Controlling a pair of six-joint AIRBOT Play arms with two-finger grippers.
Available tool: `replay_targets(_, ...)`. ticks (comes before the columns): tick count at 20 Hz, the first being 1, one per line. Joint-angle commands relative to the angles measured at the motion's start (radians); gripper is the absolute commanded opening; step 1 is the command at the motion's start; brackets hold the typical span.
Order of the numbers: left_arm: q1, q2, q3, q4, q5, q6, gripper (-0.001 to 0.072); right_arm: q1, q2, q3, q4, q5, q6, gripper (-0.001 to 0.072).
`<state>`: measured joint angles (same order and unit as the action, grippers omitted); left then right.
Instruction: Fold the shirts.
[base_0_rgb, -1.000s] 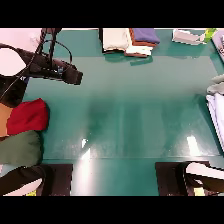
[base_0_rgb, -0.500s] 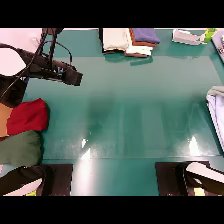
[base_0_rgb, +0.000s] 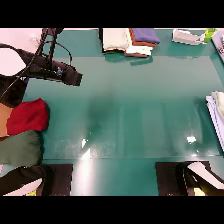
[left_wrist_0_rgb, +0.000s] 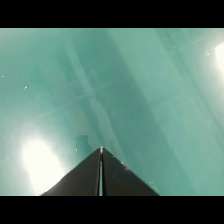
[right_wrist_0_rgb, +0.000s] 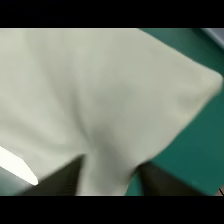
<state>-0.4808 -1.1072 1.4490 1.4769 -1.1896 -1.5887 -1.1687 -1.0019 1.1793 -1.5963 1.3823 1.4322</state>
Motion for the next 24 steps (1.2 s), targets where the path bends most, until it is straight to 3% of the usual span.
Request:
replay_targets(1,0.000,0.000,0.000,0.000,0.001,0.000,0.0026,-0.039,0.019,-0.108,-0.017,-0.082,-0.001,0.0675)
replay_targets(5,0.000,0.000,0.000,0.000,0.002,0.000,0.0027,0.100,0.019,0.014,0.140,-0.159,-0.002,0.0673)
replay_targets(9,0.000,0.000,0.000,0.000,0.002,0.000,0.0027,0.457,0.019,0.142,0.326,-0.206,0.000,0.0673)
replay_targets(16,0.003,0.000,0.000,0.008,0.037,0.000,0.0027,1.160,-0.111,0.192,0.345,-0.176,0.034,0.0671)
replay_targets(18,0.003,0.000,0.001,0.008,0.035,0.000,0.0027,1.296,-0.163,0.192,0.345,-0.182,0.034,0.0580)
replay_targets(23,0.003,0.000,0.000,0.007,0.038,0.000,0.0027,1.486,-0.237,0.192,0.338,-0.202,0.032,0.0019)
replay_targets(24,0.003,0.000,0.001,0.007,0.038,0.000,0.0027,1.498,-0.238,0.192,0.338,-0.202,0.032,0.0021)
